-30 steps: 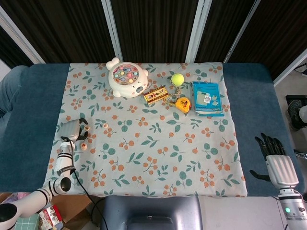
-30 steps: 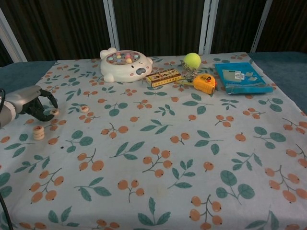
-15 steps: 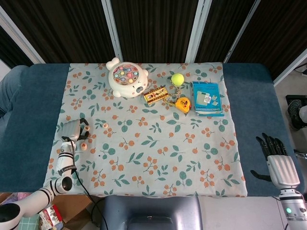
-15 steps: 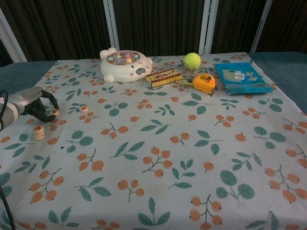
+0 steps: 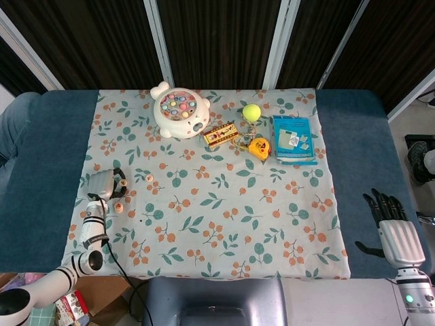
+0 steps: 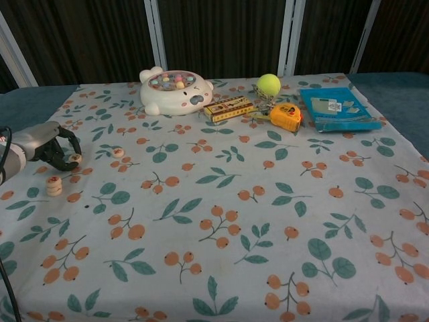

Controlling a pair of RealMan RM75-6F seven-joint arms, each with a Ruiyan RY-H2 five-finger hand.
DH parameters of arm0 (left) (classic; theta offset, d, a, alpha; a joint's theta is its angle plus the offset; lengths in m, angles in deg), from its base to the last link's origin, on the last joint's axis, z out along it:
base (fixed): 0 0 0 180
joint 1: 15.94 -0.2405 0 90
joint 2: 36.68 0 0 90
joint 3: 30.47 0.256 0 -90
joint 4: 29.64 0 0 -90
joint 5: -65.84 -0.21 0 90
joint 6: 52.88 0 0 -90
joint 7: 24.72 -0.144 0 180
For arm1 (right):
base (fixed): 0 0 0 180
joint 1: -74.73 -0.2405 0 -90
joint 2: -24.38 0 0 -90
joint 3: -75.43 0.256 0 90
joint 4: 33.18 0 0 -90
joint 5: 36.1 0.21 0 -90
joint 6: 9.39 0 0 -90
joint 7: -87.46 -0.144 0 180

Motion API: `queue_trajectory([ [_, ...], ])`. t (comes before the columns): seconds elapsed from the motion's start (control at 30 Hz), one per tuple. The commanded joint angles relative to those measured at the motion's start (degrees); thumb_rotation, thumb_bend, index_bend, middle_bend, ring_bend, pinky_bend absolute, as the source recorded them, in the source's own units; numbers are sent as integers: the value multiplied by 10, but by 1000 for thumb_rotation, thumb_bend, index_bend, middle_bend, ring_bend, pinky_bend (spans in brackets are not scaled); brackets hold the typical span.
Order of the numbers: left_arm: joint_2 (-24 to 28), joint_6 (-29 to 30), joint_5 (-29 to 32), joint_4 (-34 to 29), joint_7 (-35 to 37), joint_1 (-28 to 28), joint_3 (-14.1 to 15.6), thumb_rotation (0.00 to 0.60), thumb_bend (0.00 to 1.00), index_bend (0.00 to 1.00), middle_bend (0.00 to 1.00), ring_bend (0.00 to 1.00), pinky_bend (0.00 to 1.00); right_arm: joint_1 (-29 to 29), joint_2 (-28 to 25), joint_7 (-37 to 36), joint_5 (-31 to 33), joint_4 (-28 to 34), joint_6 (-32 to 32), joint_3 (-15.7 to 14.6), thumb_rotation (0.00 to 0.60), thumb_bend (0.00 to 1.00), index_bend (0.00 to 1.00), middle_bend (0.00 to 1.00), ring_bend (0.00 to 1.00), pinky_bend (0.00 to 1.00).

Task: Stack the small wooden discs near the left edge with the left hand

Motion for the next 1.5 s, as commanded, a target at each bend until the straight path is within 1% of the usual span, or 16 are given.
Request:
queue_trajectory([
  [0.03, 1, 0, -1, 0, 1, 0, 0, 600, 376, 518, 1000, 1000, 1000, 0, 0, 0, 0, 0, 0, 0, 600, 149, 0, 0, 0, 0],
  [0.2, 10, 7, -8, -14, 8, -4, -4, 600, 375, 523, 1000, 1000, 1000, 0, 0, 1, -1, 0, -1, 0, 600, 149, 0, 0, 0, 0],
  [0.3, 30, 27, -21, -50, 20, -11, -7, 600, 375, 524, 1000, 1000, 1000, -1, 1, 2, -1, 0, -2, -1, 600, 149, 0, 0, 0, 0],
  [0.33, 40, 35, -27, -66, 23, -15, -7, 600, 375, 525, 1000, 1000, 1000, -1, 1, 2, -1, -1, -2, -1, 600, 149, 0, 0, 0, 0],
  [0.43, 82, 60, -50, -146, 37, -34, -3, 600, 376, 527, 1000, 1000, 1000, -2, 2, 4, 0, -1, -4, -1, 600, 149, 0, 0, 0, 0],
  [0.47, 104, 64, -58, -183, 41, -42, 2, 600, 377, 527, 1000, 1000, 1000, -2, 2, 4, -1, -1, -4, -1, 600, 149, 0, 0, 0, 0],
  [0.57, 152, 72, -75, -265, 43, -62, 16, 600, 376, 527, 1000, 1000, 1000, -2, 4, 8, -3, 0, -4, -2, 600, 149, 0, 0, 0, 0],
  [0.7, 189, 83, -95, -335, 50, -83, 37, 600, 376, 522, 1000, 1000, 1000, 0, 4, 8, -9, 3, 0, -5, 600, 149, 0, 0, 0, 0],
  [0.77, 198, 86, -101, -352, 46, -89, 49, 600, 375, 515, 1000, 1000, 1000, 0, 4, 7, -11, 3, 2, -5, 600, 150, 0, 0, 0, 0],
  [0.87, 199, 91, -103, -358, 40, -94, 60, 600, 375, 512, 1000, 1000, 1000, 1, 2, 5, -14, 3, 3, -6, 600, 149, 0, 0, 0, 0],
  [1.07, 189, 96, -96, -341, 35, -100, 71, 600, 375, 509, 1000, 1000, 1000, 2, 0, -4, -18, 0, 6, -7, 600, 149, 0, 0, 0, 0],
  [1.5, 188, 96, -100, -322, 49, -107, 81, 600, 375, 501, 1000, 1000, 1000, 1, 1, 2, -17, 3, 3, -8, 600, 149, 0, 0, 0, 0],
])
